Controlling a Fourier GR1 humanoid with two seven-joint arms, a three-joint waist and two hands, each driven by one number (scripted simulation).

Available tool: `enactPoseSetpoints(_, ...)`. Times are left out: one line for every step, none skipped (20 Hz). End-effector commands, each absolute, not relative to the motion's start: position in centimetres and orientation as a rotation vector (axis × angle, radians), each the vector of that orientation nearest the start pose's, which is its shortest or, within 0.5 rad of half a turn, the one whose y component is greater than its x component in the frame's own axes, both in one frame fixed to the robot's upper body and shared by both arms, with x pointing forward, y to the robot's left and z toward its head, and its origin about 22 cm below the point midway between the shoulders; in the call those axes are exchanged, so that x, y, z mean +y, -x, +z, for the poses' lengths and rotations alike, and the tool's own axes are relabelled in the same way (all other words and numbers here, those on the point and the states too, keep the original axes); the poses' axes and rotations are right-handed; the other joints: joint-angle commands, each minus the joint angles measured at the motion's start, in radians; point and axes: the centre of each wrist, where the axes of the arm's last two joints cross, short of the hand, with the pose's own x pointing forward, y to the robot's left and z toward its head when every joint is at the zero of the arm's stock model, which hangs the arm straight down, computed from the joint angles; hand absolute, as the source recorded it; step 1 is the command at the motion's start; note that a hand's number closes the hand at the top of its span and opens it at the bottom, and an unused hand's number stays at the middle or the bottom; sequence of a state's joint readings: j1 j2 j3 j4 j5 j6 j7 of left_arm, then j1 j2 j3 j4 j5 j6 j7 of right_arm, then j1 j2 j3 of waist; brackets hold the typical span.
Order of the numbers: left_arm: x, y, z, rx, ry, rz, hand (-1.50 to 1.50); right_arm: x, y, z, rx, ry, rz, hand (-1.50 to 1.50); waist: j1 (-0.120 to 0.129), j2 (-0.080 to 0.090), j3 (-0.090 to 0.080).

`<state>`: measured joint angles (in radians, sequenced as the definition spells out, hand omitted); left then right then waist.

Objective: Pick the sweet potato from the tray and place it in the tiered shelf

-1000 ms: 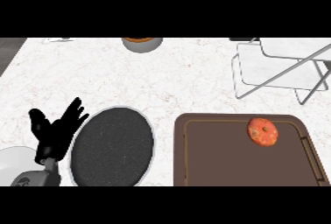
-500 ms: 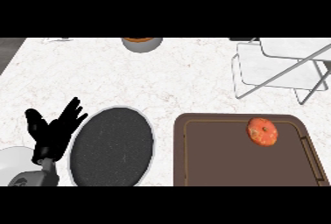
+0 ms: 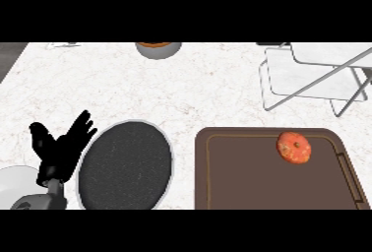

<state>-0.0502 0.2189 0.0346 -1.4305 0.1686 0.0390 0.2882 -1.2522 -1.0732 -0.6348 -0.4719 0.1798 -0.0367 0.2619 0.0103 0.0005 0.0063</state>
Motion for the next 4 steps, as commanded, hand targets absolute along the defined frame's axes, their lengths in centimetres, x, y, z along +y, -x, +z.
enactPoseSetpoints(29.4, -24.7, -2.3, -1.119, -0.075, 0.029, 0.0, -55.3, -28.4, 38.9, -1.676, 0.71, -0.546, -1.5, -0.002, 0.006, -0.005)
enactPoseSetpoints(28.1, -24.5, -1.6, -1.12, -0.069, 0.038, 0.0, -55.8, -28.0, 38.5, -1.672, 0.712, -0.549, -1.5, 0.006, 0.006, -0.004)
enactPoseSetpoints(29.7, -24.9, -2.5, -1.119, -0.079, 0.035, 0.0, -55.8, -28.8, 36.8, -1.683, 0.719, -0.532, -1.5, -0.001, 0.007, -0.005)
enactPoseSetpoints(29.5, -24.4, -3.0, -1.123, -0.089, 0.038, 0.0, -56.9, -27.4, 37.0, -1.691, 0.696, -0.531, -1.5, 0.001, 0.008, -0.005)
